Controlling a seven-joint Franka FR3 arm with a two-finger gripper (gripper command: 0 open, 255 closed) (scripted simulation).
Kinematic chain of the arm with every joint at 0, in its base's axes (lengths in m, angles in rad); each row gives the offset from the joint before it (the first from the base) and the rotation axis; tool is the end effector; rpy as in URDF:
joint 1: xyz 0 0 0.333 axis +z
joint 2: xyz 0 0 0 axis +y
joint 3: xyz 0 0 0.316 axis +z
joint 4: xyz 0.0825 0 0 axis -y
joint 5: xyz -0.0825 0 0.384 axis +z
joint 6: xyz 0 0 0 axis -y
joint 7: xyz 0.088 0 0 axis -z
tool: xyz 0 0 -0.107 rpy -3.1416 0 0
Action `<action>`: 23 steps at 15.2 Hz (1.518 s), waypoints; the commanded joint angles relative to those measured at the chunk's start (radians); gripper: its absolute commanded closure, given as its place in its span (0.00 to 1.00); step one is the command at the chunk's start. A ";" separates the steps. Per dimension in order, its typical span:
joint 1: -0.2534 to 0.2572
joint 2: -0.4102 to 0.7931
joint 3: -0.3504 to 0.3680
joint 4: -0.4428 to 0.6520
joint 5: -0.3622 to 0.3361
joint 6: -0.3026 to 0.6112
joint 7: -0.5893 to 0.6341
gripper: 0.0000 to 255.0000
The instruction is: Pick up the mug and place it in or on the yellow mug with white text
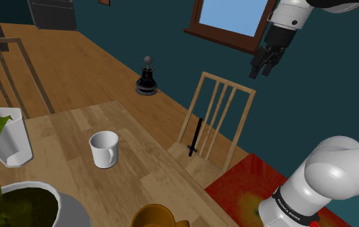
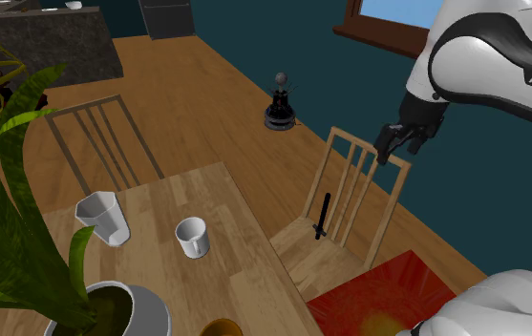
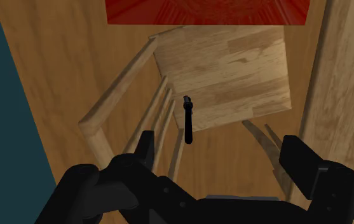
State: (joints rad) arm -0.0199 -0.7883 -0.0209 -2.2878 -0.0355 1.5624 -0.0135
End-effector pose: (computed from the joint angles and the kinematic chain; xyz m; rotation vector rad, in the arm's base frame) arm 0.3053 -0.0187 0.6226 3.1177 -0.0359 0.0971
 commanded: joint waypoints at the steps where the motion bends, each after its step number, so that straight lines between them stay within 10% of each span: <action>1: 0.000 0.000 0.000 0.000 0.000 0.000 0.000 0.00; 23: 0.105 0.451 0.379 0.033 0.172 0.412 0.438 0.00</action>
State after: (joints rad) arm 0.0836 -0.3699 0.3425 -2.2668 0.1381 1.9536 0.4047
